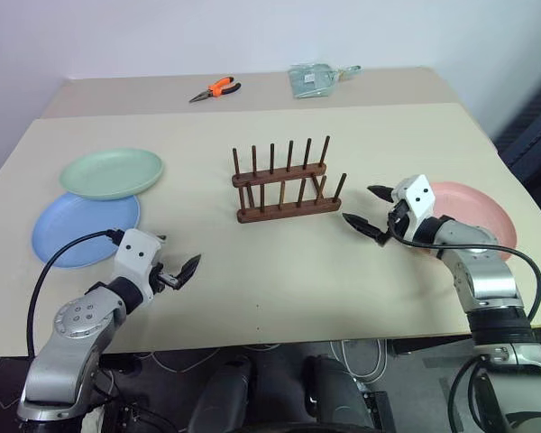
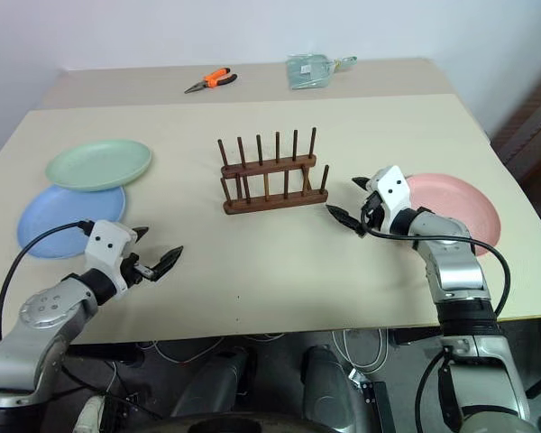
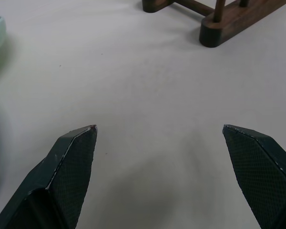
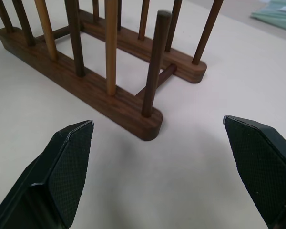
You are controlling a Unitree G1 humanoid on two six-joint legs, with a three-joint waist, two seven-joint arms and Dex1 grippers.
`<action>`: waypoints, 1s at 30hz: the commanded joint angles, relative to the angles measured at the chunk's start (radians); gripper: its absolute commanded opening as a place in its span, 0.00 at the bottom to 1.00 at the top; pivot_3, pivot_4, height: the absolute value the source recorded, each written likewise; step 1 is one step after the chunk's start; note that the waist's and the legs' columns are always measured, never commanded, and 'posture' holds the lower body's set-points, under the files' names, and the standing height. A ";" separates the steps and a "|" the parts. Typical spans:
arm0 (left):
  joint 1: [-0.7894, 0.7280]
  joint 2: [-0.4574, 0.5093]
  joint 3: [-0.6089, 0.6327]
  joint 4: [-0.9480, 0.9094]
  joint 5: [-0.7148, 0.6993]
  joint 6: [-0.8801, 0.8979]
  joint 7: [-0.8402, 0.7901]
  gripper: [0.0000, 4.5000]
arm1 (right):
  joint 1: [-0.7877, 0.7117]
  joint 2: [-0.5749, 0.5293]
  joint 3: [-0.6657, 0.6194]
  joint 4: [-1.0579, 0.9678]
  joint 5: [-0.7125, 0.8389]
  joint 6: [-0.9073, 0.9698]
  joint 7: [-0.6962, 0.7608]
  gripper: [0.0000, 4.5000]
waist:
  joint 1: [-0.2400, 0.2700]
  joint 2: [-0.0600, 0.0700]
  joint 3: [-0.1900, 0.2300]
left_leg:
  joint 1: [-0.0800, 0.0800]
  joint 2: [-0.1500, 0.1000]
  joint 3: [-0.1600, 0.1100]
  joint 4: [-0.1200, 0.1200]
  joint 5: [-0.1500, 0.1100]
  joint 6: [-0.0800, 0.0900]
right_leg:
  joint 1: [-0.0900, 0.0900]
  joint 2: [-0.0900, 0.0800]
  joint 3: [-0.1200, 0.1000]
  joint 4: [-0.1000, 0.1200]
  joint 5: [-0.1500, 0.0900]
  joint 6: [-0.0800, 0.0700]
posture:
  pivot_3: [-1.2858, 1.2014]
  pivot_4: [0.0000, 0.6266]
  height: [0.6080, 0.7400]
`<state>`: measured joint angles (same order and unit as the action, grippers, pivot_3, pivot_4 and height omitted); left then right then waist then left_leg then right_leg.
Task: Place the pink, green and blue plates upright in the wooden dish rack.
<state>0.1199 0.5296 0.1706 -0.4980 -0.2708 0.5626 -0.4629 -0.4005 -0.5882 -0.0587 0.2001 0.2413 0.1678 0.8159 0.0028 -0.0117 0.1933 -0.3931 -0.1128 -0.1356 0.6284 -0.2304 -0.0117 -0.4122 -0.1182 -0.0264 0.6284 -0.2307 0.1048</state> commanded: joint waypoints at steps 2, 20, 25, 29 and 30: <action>-0.012 0.010 0.001 -0.012 0.002 -0.013 -0.009 0.96 | -0.006 0.006 -0.013 -0.045 0.009 -0.003 -0.009 1.00 | 0.002 0.000 0.000 | 0.000 0.000 0.000 0.000 0.000 0.000 | 0.000 0.000 0.000 0.000 0.000 0.000 | 0.52 0.24 0.99; -0.648 -0.008 -0.303 0.779 0.085 -0.255 -0.424 0.96 | 0.126 0.012 -0.052 -0.249 0.011 0.062 -0.128 1.00 | 0.004 0.000 0.000 | -0.001 -0.001 0.002 0.000 0.000 0.001 | -0.001 0.000 0.000 -0.001 0.002 0.004 | 0.52 0.24 0.99; -0.820 -0.097 -0.385 1.070 0.164 -0.378 -0.487 0.96 | 0.226 0.014 -0.103 -0.370 0.016 0.097 -0.191 1.00 | 0.013 0.000 0.000 | -0.001 0.000 0.001 0.000 0.000 0.001 | -0.001 0.001 0.000 0.000 0.002 0.004 | 0.52 0.24 0.99; -0.869 -0.140 -0.380 1.195 0.190 -0.466 -0.496 0.67 | 0.310 0.015 -0.138 -0.462 0.026 0.131 -0.225 1.00 | 0.011 -0.001 0.000 | -0.001 -0.001 0.000 0.001 0.000 0.001 | 0.001 0.000 -0.001 -0.001 0.002 0.004 | 0.52 0.24 0.99; -0.871 -0.143 -0.380 1.210 0.195 -0.483 -0.504 0.57 | 0.325 0.015 -0.142 -0.477 0.027 0.136 -0.230 1.00 | 0.010 -0.001 0.000 | -0.001 -0.001 0.000 0.001 0.000 0.001 | 0.001 0.000 -0.001 -0.001 0.002 0.004 | 0.52 0.24 0.99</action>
<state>-0.7550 0.3921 -0.1938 0.6725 -0.0975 0.1045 -0.9480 -0.0823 -0.5726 -0.1684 -0.2157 0.2527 0.2995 0.6012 0.0126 -0.0123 0.1930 -0.3937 -0.1140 -0.1351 0.6296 -0.2307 -0.0105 -0.4110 -0.1186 -0.0270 0.6270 -0.2291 0.1093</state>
